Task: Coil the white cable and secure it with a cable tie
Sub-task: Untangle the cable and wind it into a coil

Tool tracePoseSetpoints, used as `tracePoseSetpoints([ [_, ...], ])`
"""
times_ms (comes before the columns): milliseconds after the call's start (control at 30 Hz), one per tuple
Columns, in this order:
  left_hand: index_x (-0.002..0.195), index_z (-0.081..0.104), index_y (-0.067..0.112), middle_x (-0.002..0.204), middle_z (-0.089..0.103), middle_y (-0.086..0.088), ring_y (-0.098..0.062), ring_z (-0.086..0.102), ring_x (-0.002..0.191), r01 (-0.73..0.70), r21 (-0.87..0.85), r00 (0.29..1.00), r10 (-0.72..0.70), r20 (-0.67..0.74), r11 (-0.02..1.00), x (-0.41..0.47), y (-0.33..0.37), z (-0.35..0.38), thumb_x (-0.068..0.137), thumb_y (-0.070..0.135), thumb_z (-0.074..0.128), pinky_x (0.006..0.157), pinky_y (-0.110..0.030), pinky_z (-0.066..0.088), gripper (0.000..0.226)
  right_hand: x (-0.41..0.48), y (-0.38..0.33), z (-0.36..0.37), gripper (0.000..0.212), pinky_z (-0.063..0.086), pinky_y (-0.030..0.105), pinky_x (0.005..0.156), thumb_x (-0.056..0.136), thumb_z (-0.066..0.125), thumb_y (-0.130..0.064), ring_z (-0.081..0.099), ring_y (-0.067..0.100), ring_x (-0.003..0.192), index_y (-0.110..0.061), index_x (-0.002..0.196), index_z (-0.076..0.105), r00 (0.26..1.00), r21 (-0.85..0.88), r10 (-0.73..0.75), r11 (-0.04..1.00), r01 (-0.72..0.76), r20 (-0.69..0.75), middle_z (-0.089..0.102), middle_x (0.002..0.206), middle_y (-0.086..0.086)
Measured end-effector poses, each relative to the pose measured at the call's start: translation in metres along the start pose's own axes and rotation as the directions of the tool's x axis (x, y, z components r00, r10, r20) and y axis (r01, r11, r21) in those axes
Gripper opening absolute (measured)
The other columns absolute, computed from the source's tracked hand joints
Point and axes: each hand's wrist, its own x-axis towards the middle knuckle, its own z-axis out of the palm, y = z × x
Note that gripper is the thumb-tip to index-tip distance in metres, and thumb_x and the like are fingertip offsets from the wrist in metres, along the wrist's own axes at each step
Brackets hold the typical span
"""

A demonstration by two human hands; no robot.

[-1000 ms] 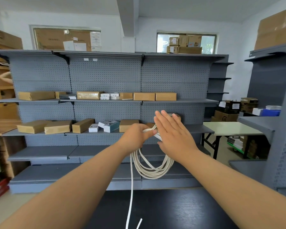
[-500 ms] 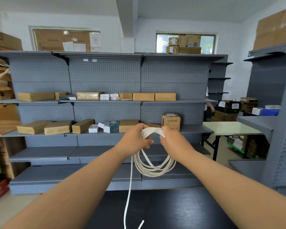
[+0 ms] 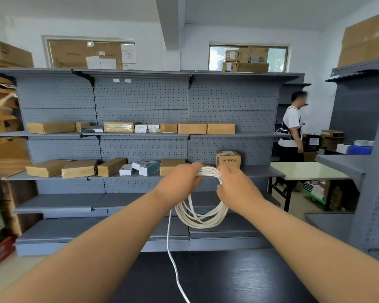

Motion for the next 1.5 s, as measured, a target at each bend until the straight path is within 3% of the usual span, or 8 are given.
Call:
tracePoseSetpoints([
  [300,0.109,0.053,0.009,0.095,0.063,-0.015,-0.032,0.06,0.087,-0.158,0.085,0.983,0.148,0.11,0.984,0.004,0.003,-0.004,0.094,0.016,0.048,0.075,-0.043,0.05,0.017,0.002,-0.004,-0.002,0.022,0.049,0.04,0.072,0.096,0.047,-0.023,0.059,0.029,0.089,-0.016,0.116,0.045,0.997,0.123,-0.048,0.992,0.04,0.061,0.064,0.102,0.011],
  [533,0.098,0.053,0.012,0.08,0.056,-0.001,-0.019,0.051,0.078,0.09,-0.2,0.996,-0.09,0.011,0.976,-0.005,0.001,0.008,0.085,0.015,0.061,0.063,-0.025,0.033,0.016,0.006,-0.007,0.001,0.017,0.045,0.036,0.071,0.099,0.042,-0.025,0.063,0.029,0.088,-0.01,0.104,0.049,0.993,0.211,0.084,0.973,-0.099,0.077,0.061,0.097,0.012],
  [667,0.11,0.054,0.015,0.087,0.059,-0.001,-0.021,0.057,0.085,0.242,-0.408,0.969,-0.239,0.058,0.881,-0.013,-0.001,0.016,0.077,0.011,0.063,0.072,-0.028,0.043,0.035,0.006,-0.003,0.005,0.011,0.049,0.04,0.074,0.098,0.043,-0.021,0.064,0.032,0.091,-0.012,0.092,0.044,0.979,0.348,0.2,0.916,-0.2,0.036,0.055,0.094,0.01],
  [767,0.104,0.057,0.013,0.09,0.062,-0.005,-0.022,0.057,0.083,0.295,-0.453,0.949,-0.313,0.037,0.841,-0.014,0.0,0.018,0.083,0.013,0.06,0.072,-0.028,0.043,0.022,0.004,-0.003,0.006,0.015,0.051,0.044,0.073,0.098,0.043,-0.021,0.064,0.032,0.087,-0.008,0.099,0.05,0.954,0.464,0.298,0.842,-0.273,0.021,0.059,0.095,0.014],
  [867,0.101,0.057,0.01,0.088,0.064,-0.01,-0.027,0.061,0.08,0.277,-0.362,0.946,-0.318,-0.056,0.89,-0.012,0.001,0.017,0.091,0.018,0.053,0.071,-0.034,0.048,0.014,0.002,-0.004,0.005,0.015,0.049,0.035,0.06,0.098,0.043,-0.022,0.064,0.028,0.077,-0.01,0.101,0.052,0.945,0.542,0.323,0.785,-0.301,0.056,0.062,0.093,0.015],
  [1033,0.1,0.049,0.008,0.071,0.049,-0.005,-0.027,0.049,0.068,0.183,-0.081,0.969,-0.194,-0.153,0.98,-0.005,0.0,0.011,0.095,0.018,0.046,0.06,-0.035,0.039,0.011,0.005,-0.002,-0.002,0.012,0.05,0.037,0.069,0.094,0.051,-0.02,0.062,0.026,0.086,-0.015,0.105,0.053,0.985,0.356,0.174,0.921,-0.16,-0.008,0.062,0.098,0.008],
  [1300,0.107,0.046,0.009,0.096,0.057,-0.015,-0.034,0.059,0.083,0.025,0.223,0.999,-0.018,-0.036,0.975,0.001,0.004,0.0,0.094,0.013,0.042,0.063,-0.04,0.045,0.015,0.005,-0.007,-0.012,0.026,0.042,0.034,0.065,0.097,0.046,-0.024,0.053,0.023,0.076,-0.012,0.12,0.04,0.986,0.09,-0.082,0.994,0.069,0.147,0.061,0.099,0.012],
  [1500,0.108,0.05,0.011,0.097,0.061,-0.01,-0.031,0.059,0.087,0.028,0.128,0.994,-0.014,-0.105,0.991,0.001,0.002,0.005,0.092,0.025,0.05,0.063,-0.037,0.043,0.021,0.006,-0.006,-0.009,0.015,0.041,0.035,0.06,0.1,0.038,-0.023,0.055,0.026,0.07,-0.01,0.107,0.042,0.991,0.096,-0.075,0.993,0.064,0.113,0.054,0.079,0.008],
])
